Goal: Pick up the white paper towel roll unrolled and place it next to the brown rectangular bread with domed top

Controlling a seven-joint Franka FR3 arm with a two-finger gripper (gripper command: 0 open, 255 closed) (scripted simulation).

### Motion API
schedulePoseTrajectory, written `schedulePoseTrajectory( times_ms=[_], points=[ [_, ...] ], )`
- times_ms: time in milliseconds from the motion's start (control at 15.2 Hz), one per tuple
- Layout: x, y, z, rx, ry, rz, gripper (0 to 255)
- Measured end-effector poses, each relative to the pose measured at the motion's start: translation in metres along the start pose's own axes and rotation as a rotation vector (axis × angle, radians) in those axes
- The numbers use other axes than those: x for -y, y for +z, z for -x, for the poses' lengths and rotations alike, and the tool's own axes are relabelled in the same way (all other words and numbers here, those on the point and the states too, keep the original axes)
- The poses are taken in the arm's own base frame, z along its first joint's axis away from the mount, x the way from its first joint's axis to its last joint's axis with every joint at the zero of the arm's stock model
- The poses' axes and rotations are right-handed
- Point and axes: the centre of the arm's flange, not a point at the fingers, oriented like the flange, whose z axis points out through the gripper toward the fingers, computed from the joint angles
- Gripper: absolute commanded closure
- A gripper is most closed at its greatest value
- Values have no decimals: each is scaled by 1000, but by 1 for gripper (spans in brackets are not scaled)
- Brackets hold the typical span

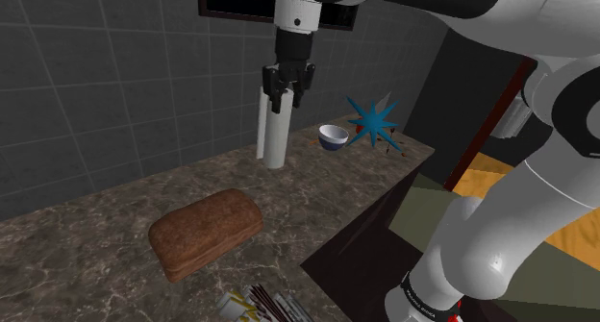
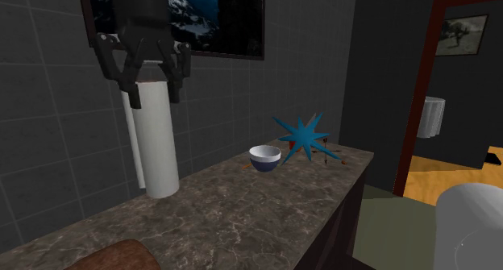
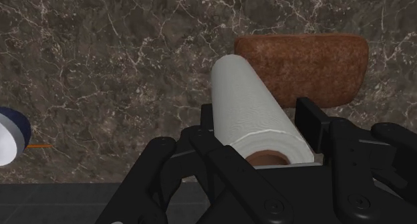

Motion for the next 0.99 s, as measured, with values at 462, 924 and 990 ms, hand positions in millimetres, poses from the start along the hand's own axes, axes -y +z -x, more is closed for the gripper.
schedulePoseTrajectory(
  times_ms=[462,924,990],
  points=[
    [87,-12,22,0,0,0,255],
    [174,-25,46,-1,0,0,255],
    [189,-27,47,-1,-1,0,255]
  ],
)
